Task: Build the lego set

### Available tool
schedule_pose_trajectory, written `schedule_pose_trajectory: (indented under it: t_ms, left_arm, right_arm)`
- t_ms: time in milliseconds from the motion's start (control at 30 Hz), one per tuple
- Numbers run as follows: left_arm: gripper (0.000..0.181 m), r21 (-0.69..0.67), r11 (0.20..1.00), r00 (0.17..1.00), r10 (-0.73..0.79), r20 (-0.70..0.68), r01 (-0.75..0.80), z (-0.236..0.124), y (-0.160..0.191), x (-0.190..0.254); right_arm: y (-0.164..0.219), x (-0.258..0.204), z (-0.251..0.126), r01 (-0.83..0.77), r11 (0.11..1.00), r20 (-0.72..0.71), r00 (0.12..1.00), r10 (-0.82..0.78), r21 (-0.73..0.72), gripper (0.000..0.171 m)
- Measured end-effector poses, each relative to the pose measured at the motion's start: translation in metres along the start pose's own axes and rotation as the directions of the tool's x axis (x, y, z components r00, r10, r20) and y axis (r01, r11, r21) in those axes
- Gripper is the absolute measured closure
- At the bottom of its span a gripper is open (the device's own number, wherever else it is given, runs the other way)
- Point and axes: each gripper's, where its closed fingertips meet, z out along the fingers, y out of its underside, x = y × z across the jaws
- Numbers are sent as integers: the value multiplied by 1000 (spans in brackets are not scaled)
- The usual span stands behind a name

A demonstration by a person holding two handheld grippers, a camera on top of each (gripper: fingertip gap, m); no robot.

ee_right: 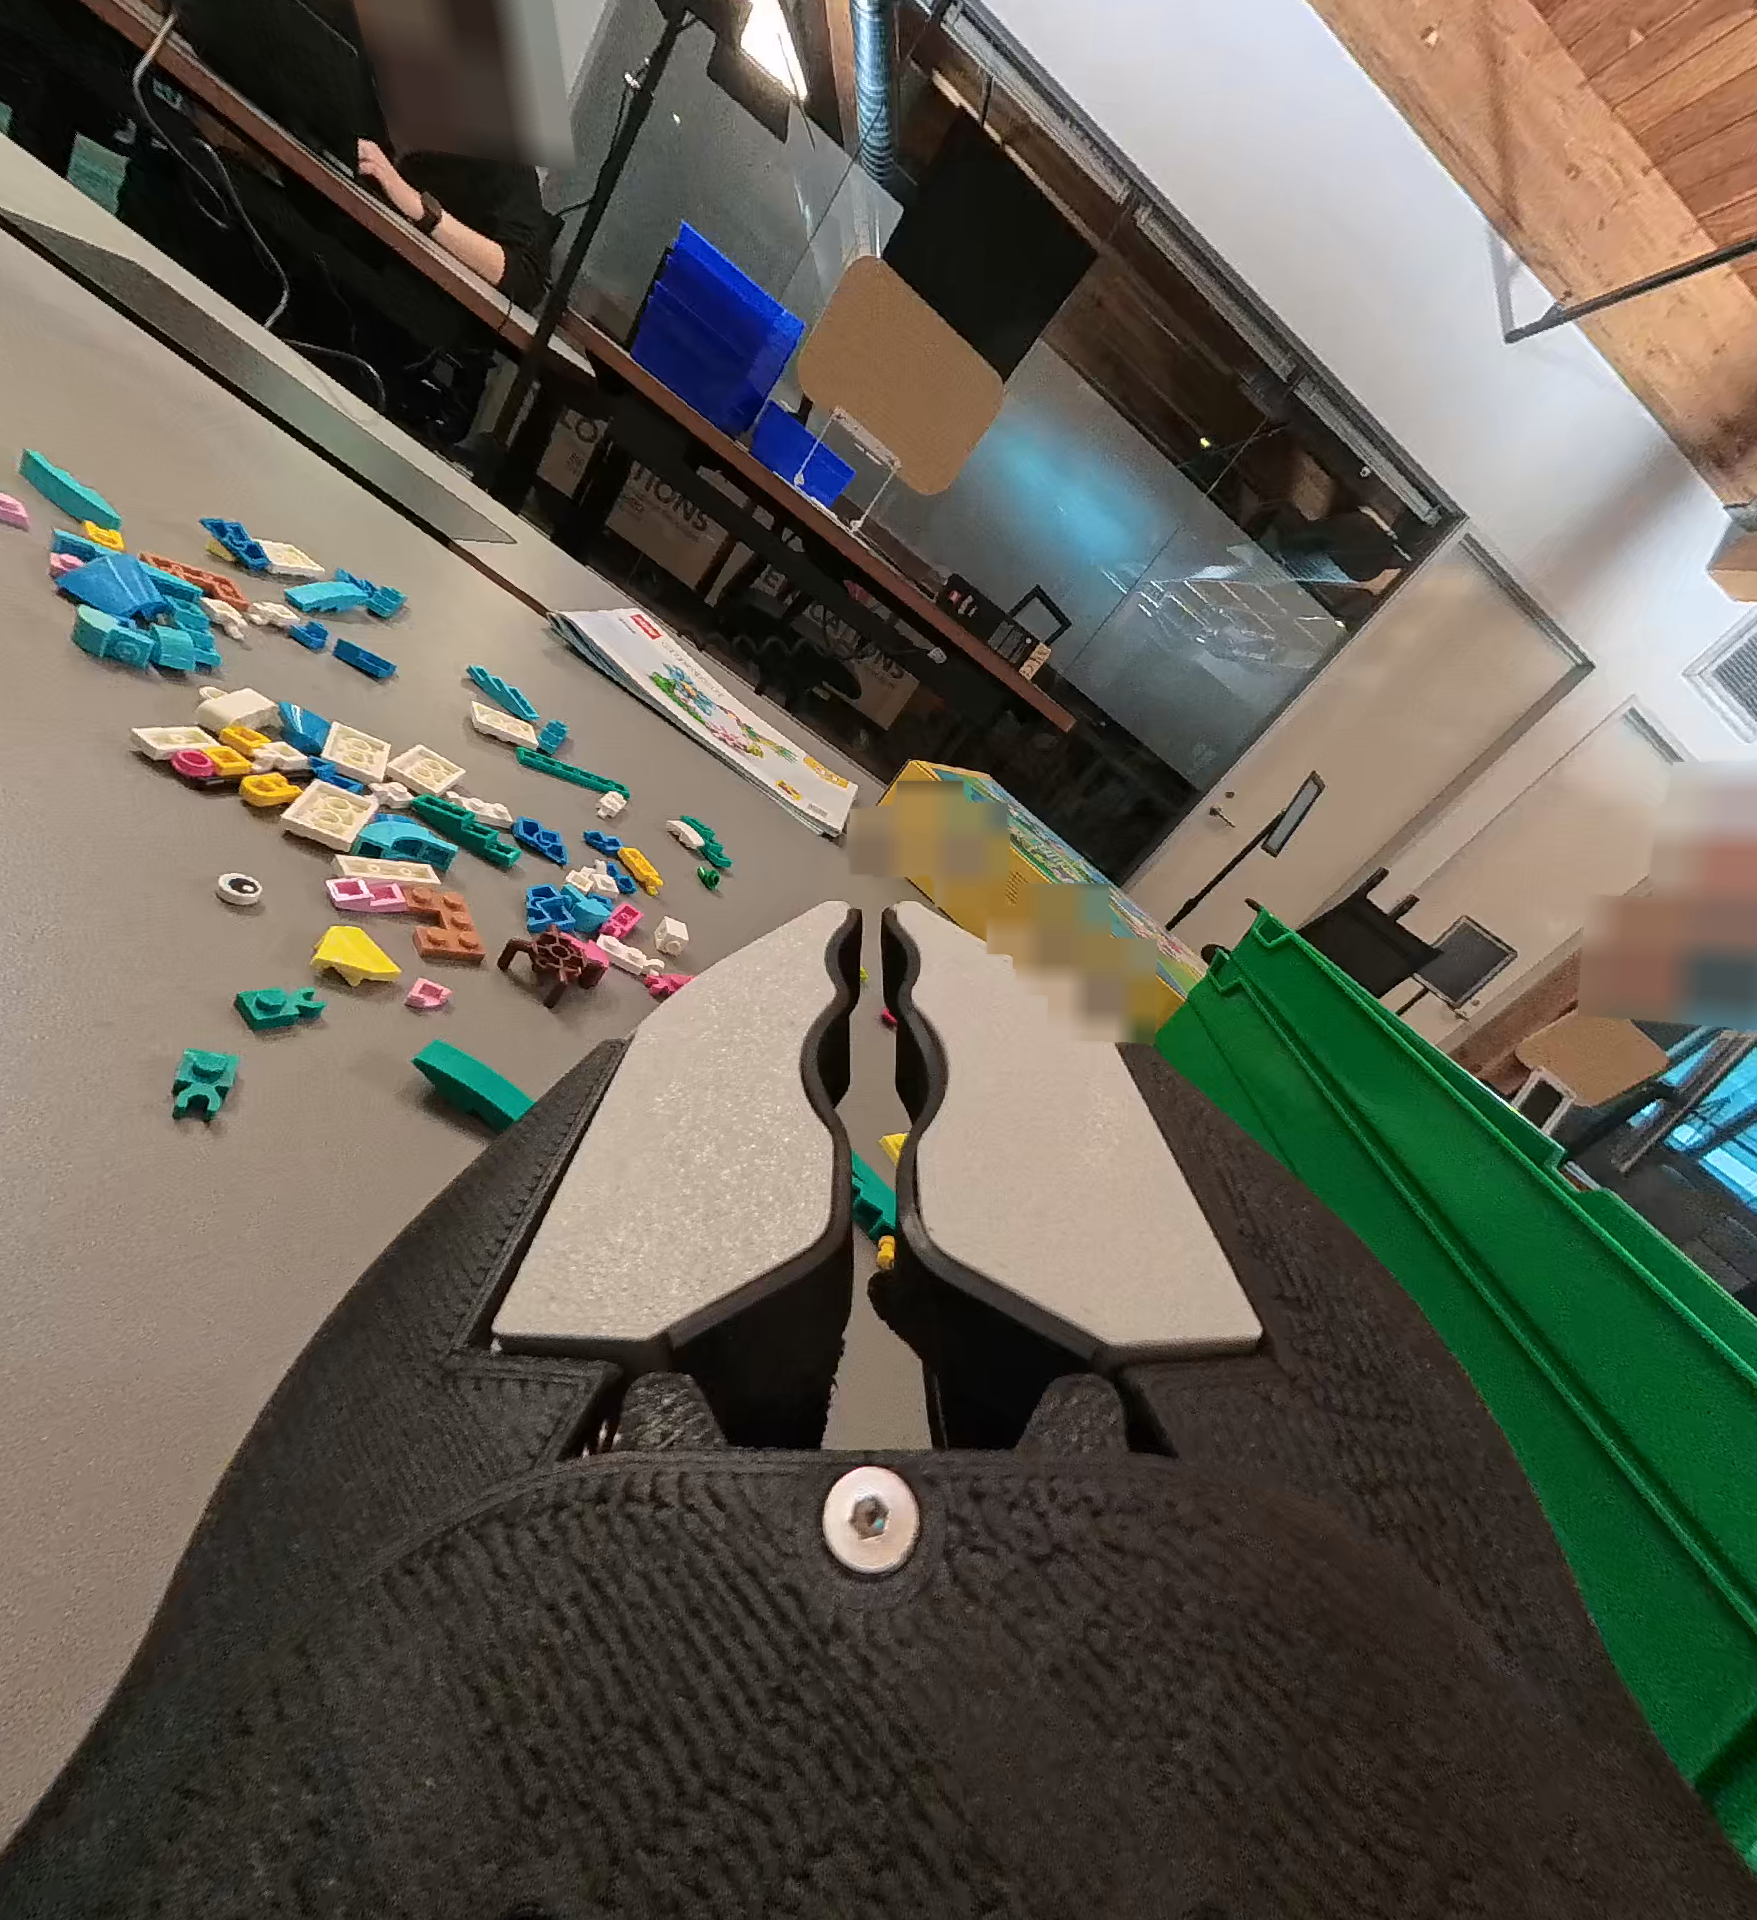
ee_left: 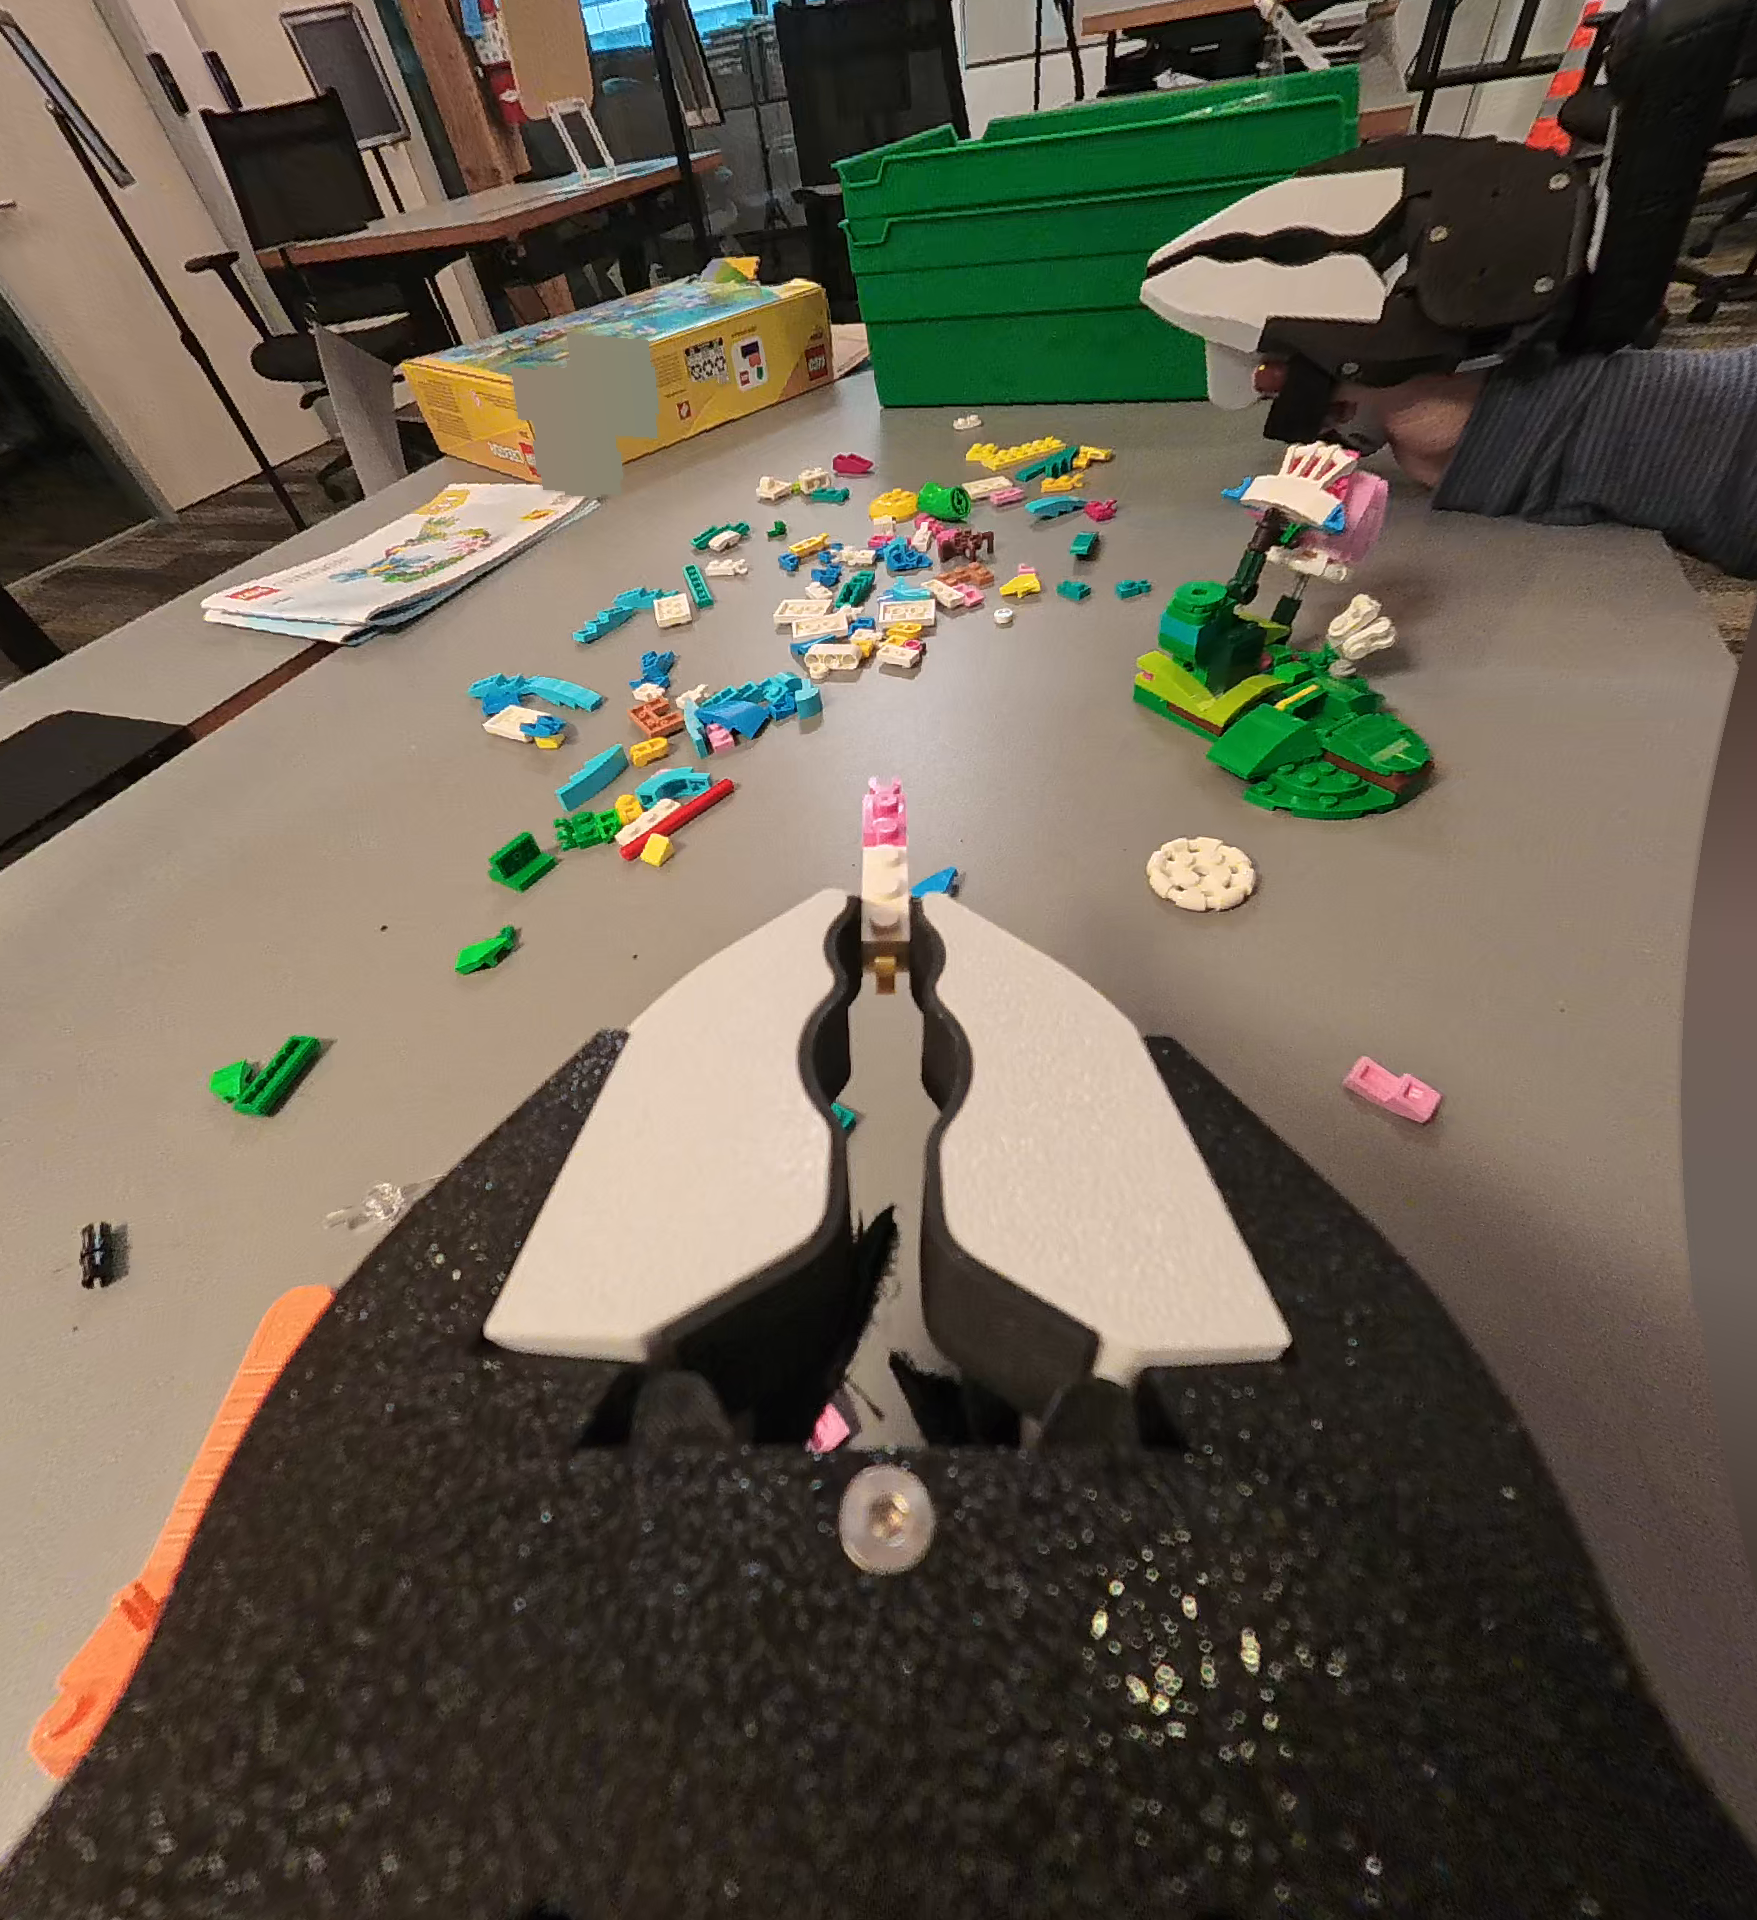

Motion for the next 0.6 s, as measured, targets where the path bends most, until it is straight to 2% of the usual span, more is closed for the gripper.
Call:
schedule_pose_trajectory:
  t_ms: [33,600]
  left_arm:
    - [173,0,1000,1000,0,0,0,0,0,0]
    - [173,-4,1000,1000,6,-2,-6,0,0,1]
  right_arm:
    - [0,0,0,0,1000,-1,1000,0,0,169]
    - [1,4,-1,-2,1000,-24,1000,2,-2,170]
